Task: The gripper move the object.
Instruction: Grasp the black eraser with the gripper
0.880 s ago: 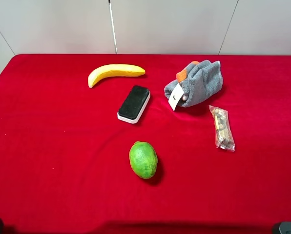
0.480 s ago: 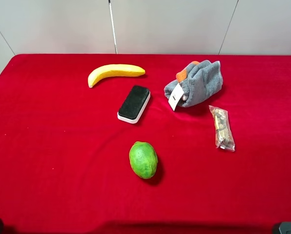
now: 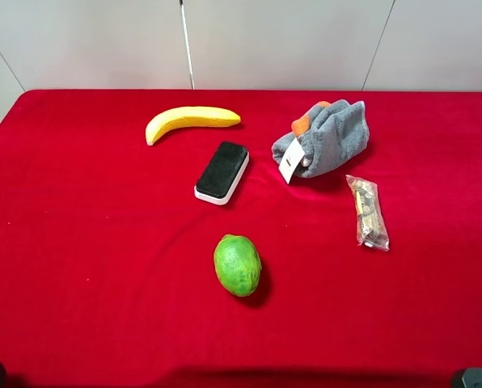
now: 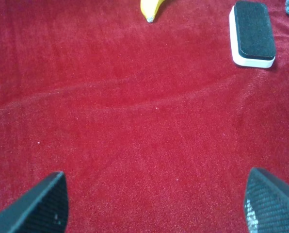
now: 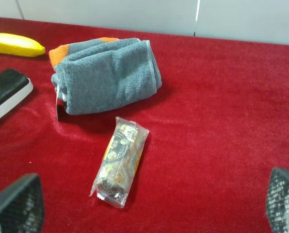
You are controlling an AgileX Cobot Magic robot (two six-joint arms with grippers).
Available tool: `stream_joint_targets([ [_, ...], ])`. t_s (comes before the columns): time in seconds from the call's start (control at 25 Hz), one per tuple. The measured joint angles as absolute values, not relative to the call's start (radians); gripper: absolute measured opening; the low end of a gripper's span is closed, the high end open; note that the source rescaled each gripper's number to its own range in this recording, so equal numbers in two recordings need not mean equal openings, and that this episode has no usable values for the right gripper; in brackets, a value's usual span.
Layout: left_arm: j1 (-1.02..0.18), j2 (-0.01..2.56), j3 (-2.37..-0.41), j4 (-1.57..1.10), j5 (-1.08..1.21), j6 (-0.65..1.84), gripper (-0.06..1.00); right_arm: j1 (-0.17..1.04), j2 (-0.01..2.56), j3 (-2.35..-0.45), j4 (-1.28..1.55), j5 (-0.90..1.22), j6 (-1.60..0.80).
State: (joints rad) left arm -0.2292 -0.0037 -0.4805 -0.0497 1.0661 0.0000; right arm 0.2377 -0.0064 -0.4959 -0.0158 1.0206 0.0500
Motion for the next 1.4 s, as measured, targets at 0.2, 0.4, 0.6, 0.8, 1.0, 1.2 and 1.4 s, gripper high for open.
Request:
stream_joint_targets([
  [0.2, -0.229, -0.004, -0.481, -0.05, 1.066, 0.0, 0.32, 0.238, -0.006, -0.496, -0.016, 1.021, 0.05],
  [0.4, -0.229, -0.004, -0.481, -0.05, 1.066, 0.0, 0.32, 0.238, -0.006, -0.496, -0.016, 1.02, 0.05],
  [0.6, -0.229, -0.004, -0.481, -0.05, 1.066, 0.0, 0.32, 0.238, -0.006, -0.496, -0.016, 1.02, 0.05],
  [0.8, -0.229, -0.004, -0.481, -0.05, 1.066, 0.0, 0.32, 0.238, -0.006, -0.496, -0.016, 1.02, 0.05],
  [1.0, -0.229, -0.004, -0.481, -0.05, 1.066, 0.0, 0.32, 0.238, -0.006, -0.496, -0.016, 1.02, 0.05],
  [1.2, -0.229, -0.004, -0.481, -0.05, 1.066, 0.0, 0.32, 0.238, -0.006, -0.496, -0.016, 1.02, 0.05],
  [1.4, -0.229, -0.004, -0.481, -0.05, 1.066, 0.0, 0.32, 0.238, -0.006, -0.496, -0.016, 1.021, 0.05],
])
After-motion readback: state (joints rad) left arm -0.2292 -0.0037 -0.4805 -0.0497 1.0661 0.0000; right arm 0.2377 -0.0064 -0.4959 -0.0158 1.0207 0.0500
